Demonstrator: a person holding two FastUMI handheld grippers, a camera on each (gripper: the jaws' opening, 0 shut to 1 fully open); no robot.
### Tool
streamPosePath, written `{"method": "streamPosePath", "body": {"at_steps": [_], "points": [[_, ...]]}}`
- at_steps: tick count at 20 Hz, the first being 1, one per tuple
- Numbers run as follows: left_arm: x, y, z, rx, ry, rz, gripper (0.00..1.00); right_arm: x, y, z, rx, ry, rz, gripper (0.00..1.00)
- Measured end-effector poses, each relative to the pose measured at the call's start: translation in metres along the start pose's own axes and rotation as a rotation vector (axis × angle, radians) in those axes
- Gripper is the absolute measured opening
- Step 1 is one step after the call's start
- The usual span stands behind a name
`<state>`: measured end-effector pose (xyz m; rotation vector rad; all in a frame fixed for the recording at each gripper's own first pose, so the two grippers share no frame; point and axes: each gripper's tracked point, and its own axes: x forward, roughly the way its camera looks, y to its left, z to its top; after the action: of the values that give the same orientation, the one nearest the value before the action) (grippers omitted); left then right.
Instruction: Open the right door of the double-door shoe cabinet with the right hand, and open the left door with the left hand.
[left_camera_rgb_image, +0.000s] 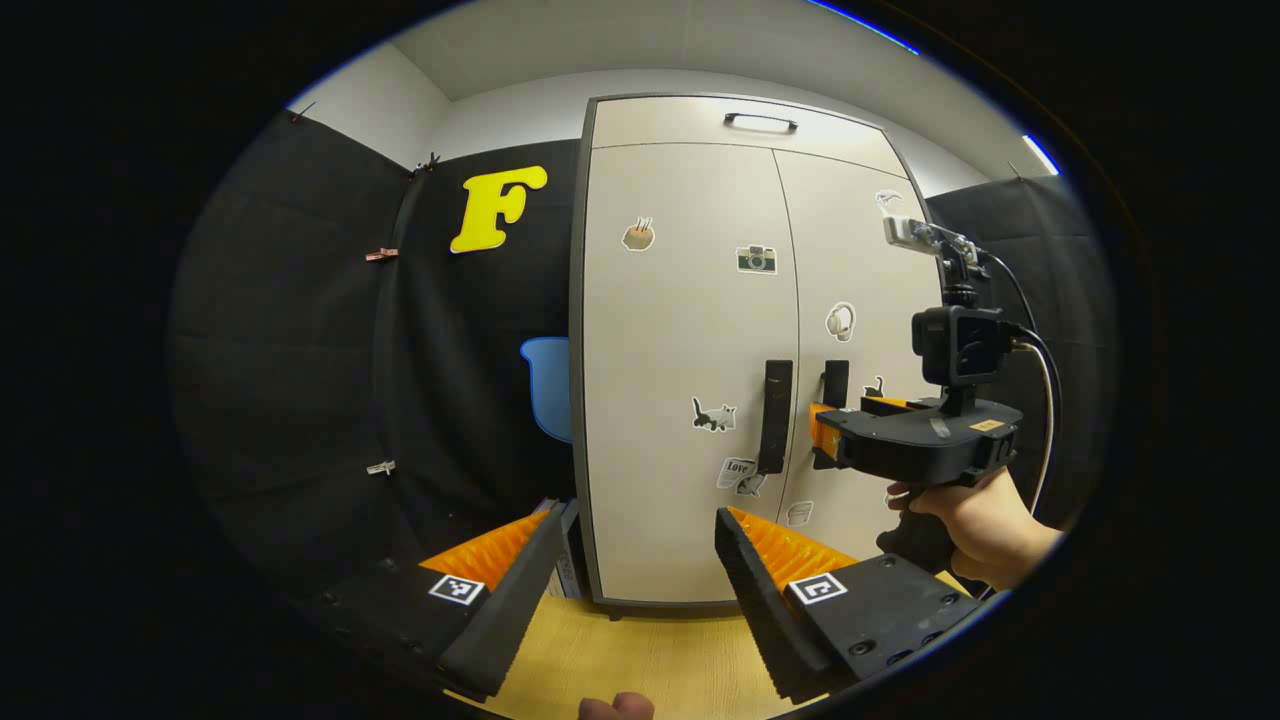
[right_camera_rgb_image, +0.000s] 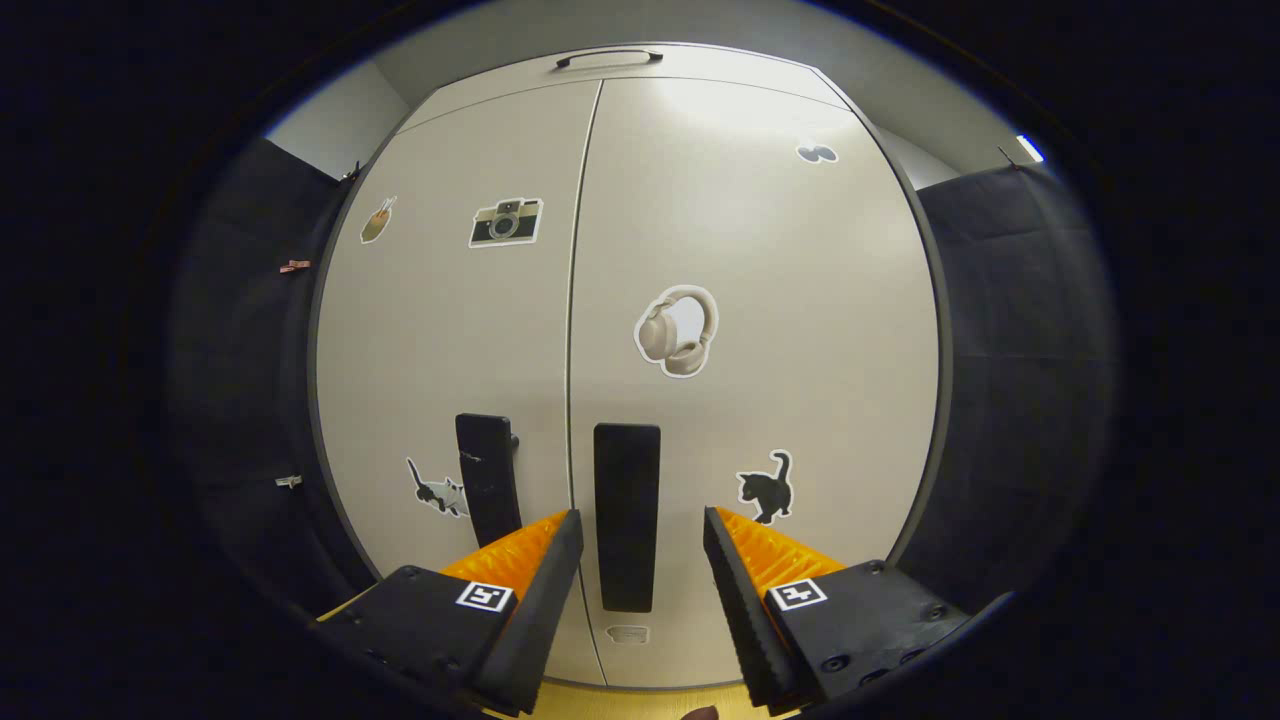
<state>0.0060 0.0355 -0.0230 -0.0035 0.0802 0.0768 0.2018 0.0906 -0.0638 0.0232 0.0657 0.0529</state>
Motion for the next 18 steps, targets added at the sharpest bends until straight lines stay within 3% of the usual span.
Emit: {"method": "streamPosePath", "body": {"at_steps": [2, 3, 4, 9, 10, 13, 16, 17, 18], "points": [[0.002, 0.001, 0.0, -0.003, 0.002, 0.0, 0.95, 0.01, 0.001, -0.004, -0.003, 0.013, -0.008, 0.74], [0.003, 0.001, 0.0, -0.005, 0.003, 0.002, 0.95, 0.015, 0.005, -0.008, 0.006, 0.025, -0.001, 0.64], [0.003, 0.002, -0.001, -0.007, 0.003, 0.002, 0.95, 0.017, 0.006, -0.011, 0.008, 0.039, -0.004, 0.45], [0.003, 0.007, -0.003, -0.008, 0.008, 0.012, 0.95, 0.035, 0.005, -0.02, -0.043, 0.038, -0.038, 0.45], [0.002, 0.008, -0.004, -0.012, 0.009, 0.015, 0.95, 0.021, 0.005, -0.018, -0.027, 0.054, -0.035, 0.35], [-0.002, 0.01, -0.005, -0.028, 0.009, 0.019, 0.95, 0.019, 0.005, -0.017, -0.016, 0.057, -0.023, 0.25], [-0.011, 0.011, -0.005, -0.024, 0.006, 0.023, 0.95, 0.019, 0.005, -0.019, 0.032, 0.07, -0.016, 0.24], [-0.015, 0.012, -0.004, -0.02, 0.004, 0.027, 0.95, 0.021, 0.006, -0.02, 0.044, 0.087, -0.01, 0.17], [-0.018, 0.012, -0.004, -0.018, 0.001, 0.029, 0.95, 0.019, 0.006, -0.02, 0.037, 0.099, -0.004, 0.17]]}}
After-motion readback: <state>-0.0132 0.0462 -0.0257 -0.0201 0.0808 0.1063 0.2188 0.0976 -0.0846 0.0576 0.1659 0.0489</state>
